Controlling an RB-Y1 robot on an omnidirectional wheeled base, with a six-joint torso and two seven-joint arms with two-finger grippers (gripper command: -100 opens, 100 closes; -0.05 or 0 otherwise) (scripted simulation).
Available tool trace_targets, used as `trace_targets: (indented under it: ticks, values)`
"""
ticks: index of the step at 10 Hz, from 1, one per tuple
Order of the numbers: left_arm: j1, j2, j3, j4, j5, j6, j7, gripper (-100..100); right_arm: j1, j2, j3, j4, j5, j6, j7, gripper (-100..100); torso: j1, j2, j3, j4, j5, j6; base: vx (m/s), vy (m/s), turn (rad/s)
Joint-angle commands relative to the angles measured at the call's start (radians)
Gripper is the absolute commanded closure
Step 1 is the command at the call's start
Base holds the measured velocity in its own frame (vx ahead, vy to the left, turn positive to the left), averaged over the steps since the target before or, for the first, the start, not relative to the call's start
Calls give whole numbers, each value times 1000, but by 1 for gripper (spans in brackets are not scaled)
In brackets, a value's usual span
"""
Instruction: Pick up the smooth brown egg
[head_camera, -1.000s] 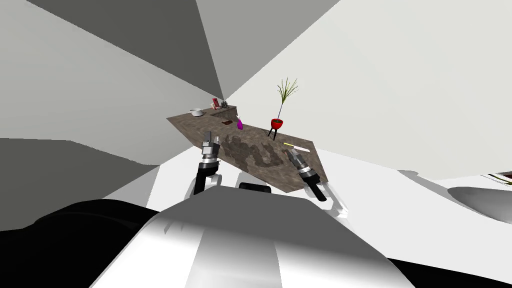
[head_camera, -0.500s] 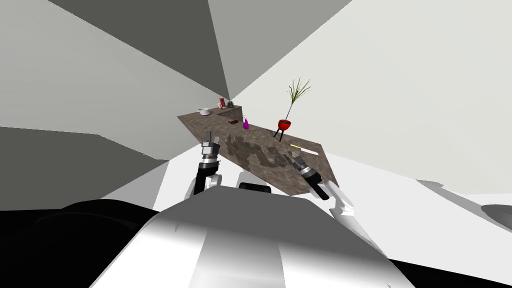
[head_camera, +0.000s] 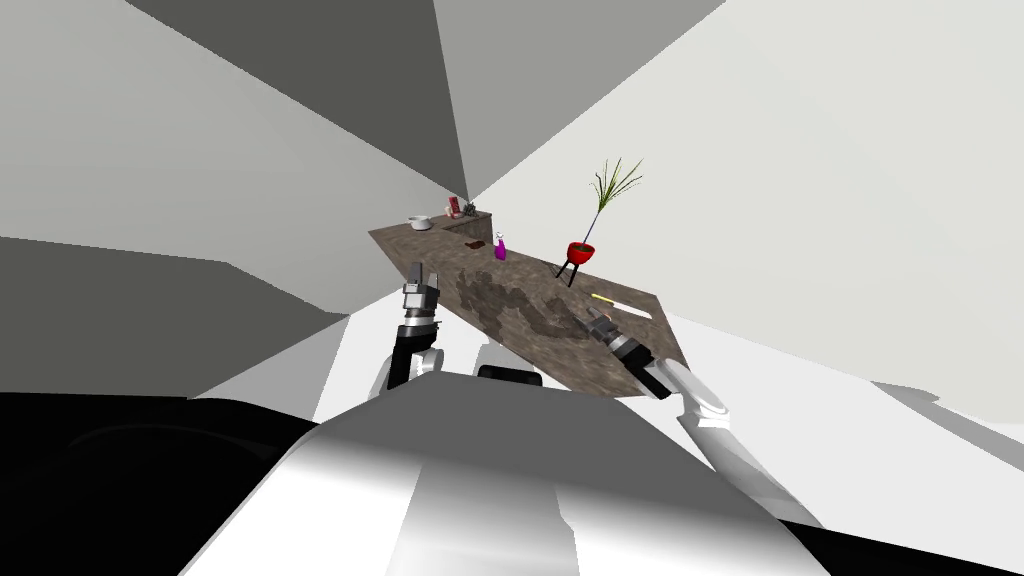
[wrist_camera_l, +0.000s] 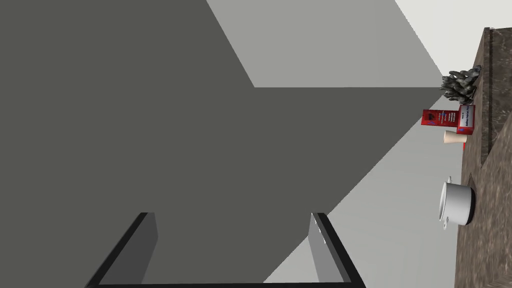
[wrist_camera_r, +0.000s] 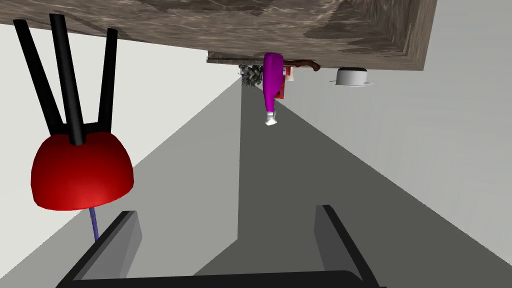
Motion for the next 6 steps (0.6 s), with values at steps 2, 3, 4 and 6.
trace_targets:
  ticks: [2,3,4,6]
  values:
    - [0,0,0,0,0,0,0,0,-6,-72,7,40,34,6,28,-100,-1,1,0,0,0,1,28,40,29]
    - [0,0,0,0,0,0,0,0,-10,-104,11,68,52,7,46,-100,-1,1,0,0,0,0,45,50,75]
    - [0,0,0,0,0,0,0,0,-10,-113,11,68,52,7,46,-100,0,0,0,0,0,0,39,33,13]
    - [0,0,0,0,0,0,0,0,-14,-179,21,123,82,9,79,-100,-1,0,0,0,0,0,52,26,30]
